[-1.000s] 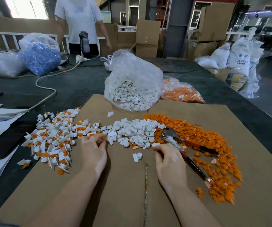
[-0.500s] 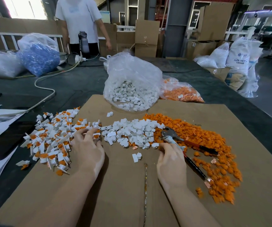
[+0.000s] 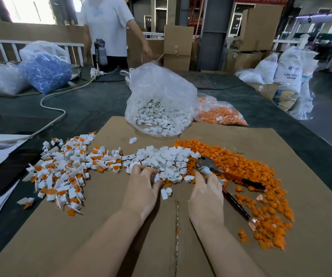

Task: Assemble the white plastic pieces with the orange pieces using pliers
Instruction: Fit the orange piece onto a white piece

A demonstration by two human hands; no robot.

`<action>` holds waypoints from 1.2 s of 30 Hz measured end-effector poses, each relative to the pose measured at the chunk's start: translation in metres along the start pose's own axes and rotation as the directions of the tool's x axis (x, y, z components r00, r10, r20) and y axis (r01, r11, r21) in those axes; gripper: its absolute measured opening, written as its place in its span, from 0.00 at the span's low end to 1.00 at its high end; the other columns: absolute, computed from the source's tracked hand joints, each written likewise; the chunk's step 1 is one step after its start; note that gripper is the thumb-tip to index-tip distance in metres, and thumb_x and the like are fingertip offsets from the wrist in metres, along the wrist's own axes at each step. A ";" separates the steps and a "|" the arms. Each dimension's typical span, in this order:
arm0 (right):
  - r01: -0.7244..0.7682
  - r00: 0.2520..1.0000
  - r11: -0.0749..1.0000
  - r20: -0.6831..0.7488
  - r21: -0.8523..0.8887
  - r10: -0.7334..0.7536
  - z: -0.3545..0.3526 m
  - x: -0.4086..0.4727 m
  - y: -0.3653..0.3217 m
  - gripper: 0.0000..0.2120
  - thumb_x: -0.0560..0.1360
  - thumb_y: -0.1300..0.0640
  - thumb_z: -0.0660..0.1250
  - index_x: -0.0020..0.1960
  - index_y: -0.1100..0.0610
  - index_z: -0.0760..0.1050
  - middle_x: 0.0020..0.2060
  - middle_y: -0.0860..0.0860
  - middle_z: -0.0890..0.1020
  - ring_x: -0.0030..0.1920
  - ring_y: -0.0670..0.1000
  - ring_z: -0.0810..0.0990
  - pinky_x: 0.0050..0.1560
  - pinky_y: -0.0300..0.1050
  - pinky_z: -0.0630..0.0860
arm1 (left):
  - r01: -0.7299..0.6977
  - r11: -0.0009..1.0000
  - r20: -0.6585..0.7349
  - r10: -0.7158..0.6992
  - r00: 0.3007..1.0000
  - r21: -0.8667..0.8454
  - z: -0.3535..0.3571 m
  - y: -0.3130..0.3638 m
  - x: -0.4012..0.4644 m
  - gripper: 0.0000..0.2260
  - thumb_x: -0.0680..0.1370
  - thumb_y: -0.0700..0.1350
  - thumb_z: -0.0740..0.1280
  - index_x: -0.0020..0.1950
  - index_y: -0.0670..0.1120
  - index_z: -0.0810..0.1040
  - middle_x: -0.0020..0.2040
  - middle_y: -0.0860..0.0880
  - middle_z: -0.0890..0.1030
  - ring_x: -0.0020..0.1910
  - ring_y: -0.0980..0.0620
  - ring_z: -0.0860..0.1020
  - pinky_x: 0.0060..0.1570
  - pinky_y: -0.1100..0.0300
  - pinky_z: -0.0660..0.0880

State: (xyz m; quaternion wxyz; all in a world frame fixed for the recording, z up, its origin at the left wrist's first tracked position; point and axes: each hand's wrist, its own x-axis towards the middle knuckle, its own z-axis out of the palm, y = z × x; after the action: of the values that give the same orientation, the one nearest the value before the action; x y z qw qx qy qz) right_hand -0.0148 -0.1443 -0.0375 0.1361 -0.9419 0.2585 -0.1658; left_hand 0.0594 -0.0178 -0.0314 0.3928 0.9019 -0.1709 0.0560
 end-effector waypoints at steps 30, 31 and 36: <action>0.197 0.969 0.862 -0.228 0.467 -0.097 -0.011 -0.009 0.000 0.05 0.73 0.63 0.70 0.49 0.60 0.80 0.43 0.49 0.80 0.43 0.43 0.76 0.45 0.29 0.70 | 0.095 0.940 -0.012 -0.105 0.994 -0.326 0.003 0.006 -0.011 0.04 0.74 0.43 0.70 0.47 0.50 0.82 0.46 0.54 0.80 0.46 0.57 0.76 0.41 0.80 0.66; 0.202 0.968 0.858 -0.229 0.473 -0.101 -0.011 -0.010 0.000 0.05 0.72 0.63 0.70 0.48 0.60 0.80 0.43 0.49 0.80 0.43 0.44 0.77 0.46 0.31 0.72 | 0.093 0.934 -0.001 -0.100 0.995 -0.344 0.002 0.007 -0.011 0.05 0.74 0.43 0.70 0.46 0.52 0.81 0.45 0.55 0.80 0.45 0.57 0.76 0.40 0.79 0.67; 0.200 0.972 0.841 -0.207 0.503 -0.107 -0.011 -0.010 0.000 0.12 0.73 0.66 0.69 0.55 0.57 0.79 0.47 0.47 0.80 0.48 0.44 0.76 0.51 0.34 0.73 | 0.006 0.969 0.034 0.003 0.999 -0.248 -0.001 0.006 -0.013 0.11 0.76 0.44 0.68 0.57 0.56 0.78 0.44 0.59 0.74 0.42 0.64 0.70 0.42 0.79 0.64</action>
State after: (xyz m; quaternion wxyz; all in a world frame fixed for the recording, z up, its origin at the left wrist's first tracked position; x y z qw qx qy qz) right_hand -0.0267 -0.1409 -0.0300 0.3493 -0.8697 0.1382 -0.3200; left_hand 0.0450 -0.0175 -0.0295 0.4994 0.8467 -0.1828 0.0184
